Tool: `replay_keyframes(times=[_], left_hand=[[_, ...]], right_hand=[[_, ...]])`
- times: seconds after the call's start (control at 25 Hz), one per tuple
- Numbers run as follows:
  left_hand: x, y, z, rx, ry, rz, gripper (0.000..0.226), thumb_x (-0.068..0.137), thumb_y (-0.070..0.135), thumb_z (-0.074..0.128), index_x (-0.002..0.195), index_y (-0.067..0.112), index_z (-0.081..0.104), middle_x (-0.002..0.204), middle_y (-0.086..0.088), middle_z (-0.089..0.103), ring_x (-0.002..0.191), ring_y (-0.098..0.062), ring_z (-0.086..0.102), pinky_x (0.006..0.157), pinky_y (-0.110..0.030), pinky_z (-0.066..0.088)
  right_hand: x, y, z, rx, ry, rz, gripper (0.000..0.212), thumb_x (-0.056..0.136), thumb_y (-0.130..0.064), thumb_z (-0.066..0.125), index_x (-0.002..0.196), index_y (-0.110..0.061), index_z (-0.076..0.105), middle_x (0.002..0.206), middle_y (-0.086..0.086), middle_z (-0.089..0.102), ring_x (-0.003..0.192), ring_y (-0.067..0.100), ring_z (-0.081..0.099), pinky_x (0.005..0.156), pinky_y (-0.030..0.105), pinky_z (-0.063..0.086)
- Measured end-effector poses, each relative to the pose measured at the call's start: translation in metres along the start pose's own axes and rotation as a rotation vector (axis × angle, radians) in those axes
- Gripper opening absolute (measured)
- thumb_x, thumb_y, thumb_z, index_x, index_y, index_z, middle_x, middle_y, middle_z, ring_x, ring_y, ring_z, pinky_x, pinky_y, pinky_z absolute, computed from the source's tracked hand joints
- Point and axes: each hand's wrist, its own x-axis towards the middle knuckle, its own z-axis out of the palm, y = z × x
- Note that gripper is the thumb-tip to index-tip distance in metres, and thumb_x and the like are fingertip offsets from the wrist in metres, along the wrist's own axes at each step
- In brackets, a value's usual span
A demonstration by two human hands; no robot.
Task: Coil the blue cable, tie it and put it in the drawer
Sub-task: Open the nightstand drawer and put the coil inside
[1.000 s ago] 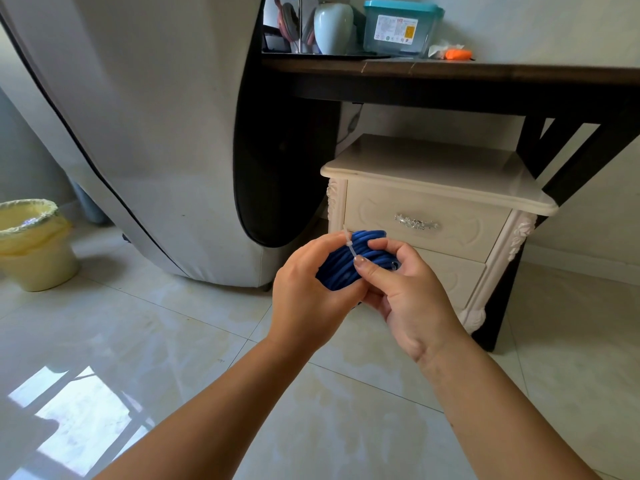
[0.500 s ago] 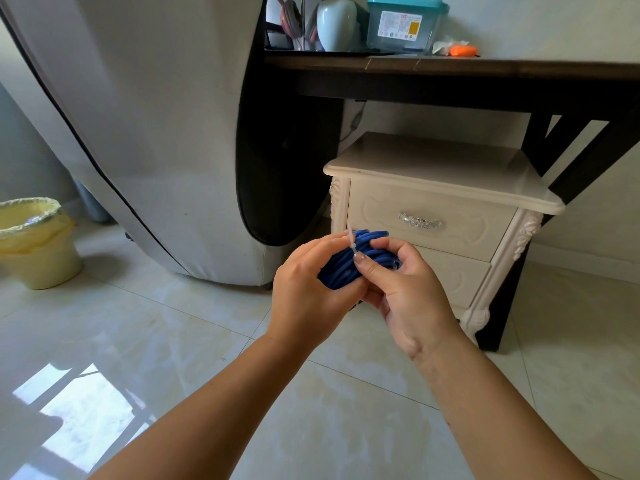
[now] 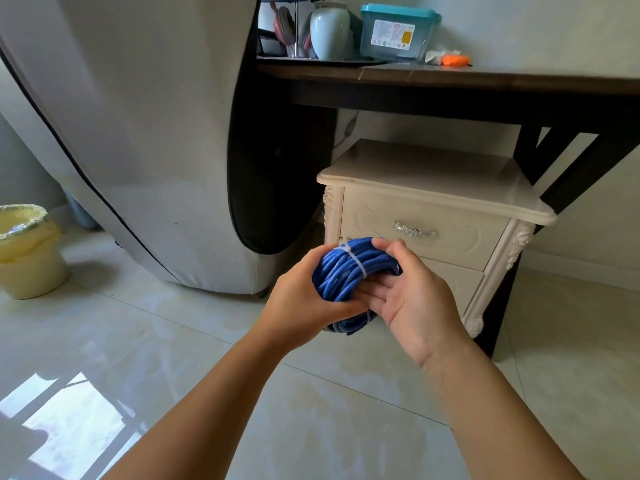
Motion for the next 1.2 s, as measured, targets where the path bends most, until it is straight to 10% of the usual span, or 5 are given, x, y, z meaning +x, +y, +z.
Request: replay_keyframes(times=[0.24,0.48,0.64,1.08,1.2], left_hand=[[0.03,-0.021,0.011,-0.518,0.079,-0.315,0.035,0.081,0.013,0.078,0.111,0.025,0.065,0.101,-0.011,0.072,0.085,-0.021,0.073,0.069,-0.029,0.059],[0.084,-0.051,0.035,-0.942,0.203,-0.531,0.053,0.077,0.03,0.072,0.124,0.01,0.06,0.114,-0.023,0.07,0.099,-0.037,0.071,0.087,-0.057,0.057],[0.11,-0.069,0.043,-0.982,0.23,-0.548,0.062,0.072,0.033,0.076,0.127,0.01,0.059,0.115,-0.023,0.07,0.1,-0.037,0.071,0.083,-0.054,0.058],[0.112,-0.06,0.044,-0.903,0.151,-0.513,0.066,0.07,0.037,0.077,0.127,0.01,0.058,0.105,-0.016,0.073,0.093,-0.032,0.072,0.076,-0.046,0.061],[0.108,-0.036,0.046,-0.917,0.128,-0.538,0.061,0.074,0.035,0.077,0.126,0.008,0.059,0.111,-0.022,0.071,0.098,-0.038,0.071,0.083,-0.052,0.059]], right_hand=[[0.059,-0.026,-0.039,-0.427,0.357,-0.137,0.022,0.101,-0.019,0.044,0.108,-0.01,0.062,0.077,0.016,0.073,0.067,0.027,0.071,0.067,0.038,0.06],[0.196,-0.039,-0.105,-1.451,0.293,-0.067,0.047,0.098,-0.02,0.05,0.144,-0.017,0.042,0.152,0.007,0.036,0.131,0.028,0.044,0.1,0.033,0.038],[0.251,-0.03,-0.139,-1.807,0.264,-0.028,0.06,0.094,-0.024,0.054,0.149,-0.019,0.031,0.154,0.008,0.025,0.133,0.036,0.036,0.103,0.041,0.037],[0.201,-0.015,-0.135,-2.016,0.139,-0.106,0.032,0.092,-0.026,0.045,0.116,-0.021,0.065,0.115,0.005,0.065,0.106,0.028,0.058,0.086,0.033,0.046],[0.151,-0.051,-0.092,-1.466,0.125,0.033,0.025,0.102,-0.032,0.042,0.102,-0.023,0.065,0.098,0.008,0.069,0.089,0.031,0.067,0.071,0.03,0.048]])
